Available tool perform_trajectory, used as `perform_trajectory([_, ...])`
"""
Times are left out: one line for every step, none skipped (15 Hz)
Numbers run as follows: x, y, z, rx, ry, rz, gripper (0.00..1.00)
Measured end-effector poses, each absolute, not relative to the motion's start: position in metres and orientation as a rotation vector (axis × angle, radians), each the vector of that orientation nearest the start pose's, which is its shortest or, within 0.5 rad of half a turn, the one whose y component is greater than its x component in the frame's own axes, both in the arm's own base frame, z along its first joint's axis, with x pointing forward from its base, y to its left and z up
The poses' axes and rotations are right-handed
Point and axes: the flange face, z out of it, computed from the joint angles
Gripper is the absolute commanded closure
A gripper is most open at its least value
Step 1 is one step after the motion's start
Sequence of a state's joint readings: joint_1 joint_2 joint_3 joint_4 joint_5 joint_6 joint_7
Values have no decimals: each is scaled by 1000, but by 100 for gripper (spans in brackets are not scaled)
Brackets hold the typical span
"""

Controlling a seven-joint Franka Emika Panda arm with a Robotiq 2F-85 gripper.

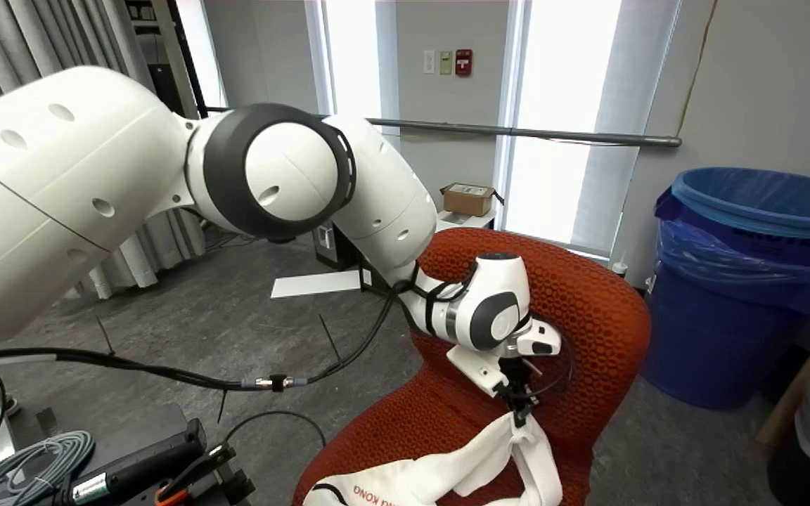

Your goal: Pick the white scarf on the seat and put it on the back of the chair

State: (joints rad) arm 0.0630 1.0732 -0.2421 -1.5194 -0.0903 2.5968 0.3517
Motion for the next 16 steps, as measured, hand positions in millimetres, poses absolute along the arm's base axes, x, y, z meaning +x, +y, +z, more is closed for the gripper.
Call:
perform_trajectory([681, -98, 51, -3341, 555, -113, 100])
perform_trajectory([686, -96, 67, -3331, 555, -148, 100])
perform_trajectory([692, -93, 84, -3322, 551, -181, 100])
perform_trajectory([697, -91, 100, -3316, 541, -212, 100])
perform_trajectory([701, -88, 116, -3313, 526, -237, 100])
perform_trajectory([705, -85, 132, -3314, 511, -250, 100])
perform_trajectory([708, -81, 146, -3316, 496, -256, 100])
perform_trajectory([709, -77, 158, -3320, 482, -259, 75])
perform_trajectory([710, -74, 167, -3327, 470, -257, 74])
perform_trajectory([709, -71, 172, -3333, 461, -246, 66])
perform_trajectory([707, -69, 173, -3341, 456, -216, 58])
perform_trajectory([703, -68, 169, -3351, 454, -169, 49])
perform_trajectory([698, -68, 163, -3363, 455, -103, 41])
perform_trajectory([692, -69, 155, -3374, 457, -33, 34])
perform_trajectory([687, -71, 144, -3387, 457, 37, 24])
perform_trajectory([681, -72, 132, -3397, 455, 97, 16])
